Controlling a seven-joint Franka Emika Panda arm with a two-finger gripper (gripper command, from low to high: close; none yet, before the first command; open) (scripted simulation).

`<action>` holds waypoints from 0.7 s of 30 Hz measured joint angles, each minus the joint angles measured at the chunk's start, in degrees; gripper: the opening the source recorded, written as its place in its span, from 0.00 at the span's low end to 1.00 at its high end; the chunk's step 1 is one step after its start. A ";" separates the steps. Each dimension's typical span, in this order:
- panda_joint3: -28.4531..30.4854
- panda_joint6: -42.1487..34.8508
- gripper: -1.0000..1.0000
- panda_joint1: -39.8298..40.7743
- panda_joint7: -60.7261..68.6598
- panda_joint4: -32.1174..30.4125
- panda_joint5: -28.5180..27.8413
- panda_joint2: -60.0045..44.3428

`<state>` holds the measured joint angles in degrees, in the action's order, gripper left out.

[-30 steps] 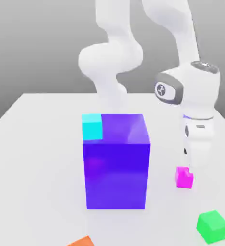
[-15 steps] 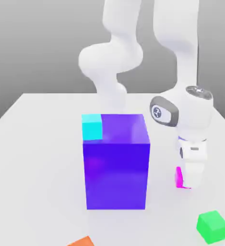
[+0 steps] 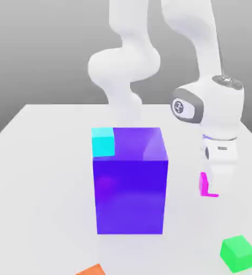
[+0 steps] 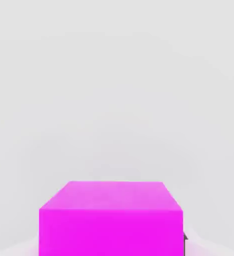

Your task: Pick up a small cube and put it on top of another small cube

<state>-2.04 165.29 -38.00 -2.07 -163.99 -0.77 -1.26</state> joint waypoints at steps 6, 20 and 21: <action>1.79 -6.53 0.00 2.90 -0.88 9.36 -2.56 -2.65; 3.48 -14.68 0.00 7.86 4.47 30.69 1.73 -16.15; 3.43 -12.89 0.00 7.93 4.56 30.89 1.85 -18.15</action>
<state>1.40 152.40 -30.07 2.49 -133.10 1.08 -19.41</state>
